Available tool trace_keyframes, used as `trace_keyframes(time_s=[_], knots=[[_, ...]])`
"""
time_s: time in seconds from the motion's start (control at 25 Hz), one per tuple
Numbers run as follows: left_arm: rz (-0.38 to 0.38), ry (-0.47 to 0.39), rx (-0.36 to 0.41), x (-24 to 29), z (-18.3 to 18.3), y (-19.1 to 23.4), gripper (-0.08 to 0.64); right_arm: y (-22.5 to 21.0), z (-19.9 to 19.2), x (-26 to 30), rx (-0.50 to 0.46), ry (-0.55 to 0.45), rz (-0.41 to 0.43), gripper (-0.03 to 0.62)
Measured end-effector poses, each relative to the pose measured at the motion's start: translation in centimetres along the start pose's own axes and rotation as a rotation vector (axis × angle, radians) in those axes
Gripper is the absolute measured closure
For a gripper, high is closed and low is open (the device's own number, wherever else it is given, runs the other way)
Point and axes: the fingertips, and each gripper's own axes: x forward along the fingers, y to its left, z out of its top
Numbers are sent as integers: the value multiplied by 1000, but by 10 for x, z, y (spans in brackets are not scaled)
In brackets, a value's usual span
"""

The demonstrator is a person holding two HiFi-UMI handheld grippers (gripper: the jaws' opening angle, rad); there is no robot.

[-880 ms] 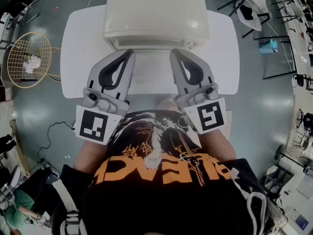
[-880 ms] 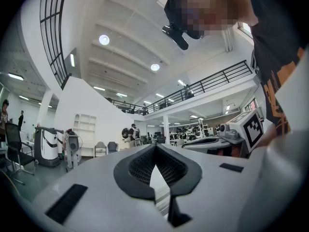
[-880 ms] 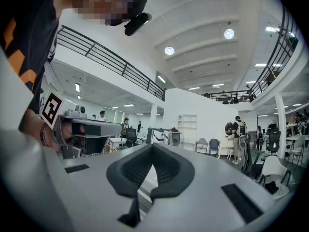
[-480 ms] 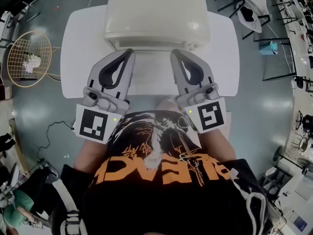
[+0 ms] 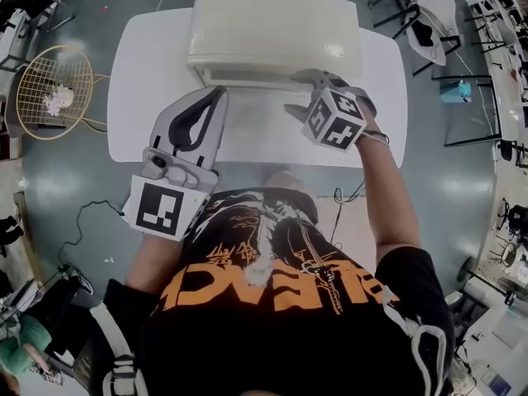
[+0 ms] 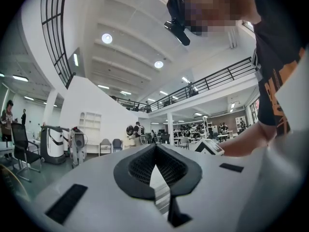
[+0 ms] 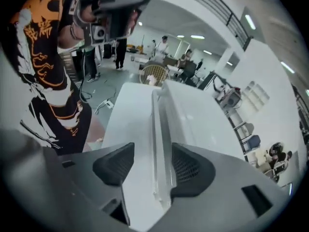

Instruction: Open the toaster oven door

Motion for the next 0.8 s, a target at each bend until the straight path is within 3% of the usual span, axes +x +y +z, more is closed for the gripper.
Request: trace_keyframes(time_s=[0.12,0.24,0.8], knots=[[16,11,1,-4,-3,3,538,6,-20,22,-38,113,79,336],[33,22,-1,-8,-7,8,538,12,-28,36,-47,157,107,322],[6,59,31,0,-31,17,538,56,-23,33,13,109,170,319]])
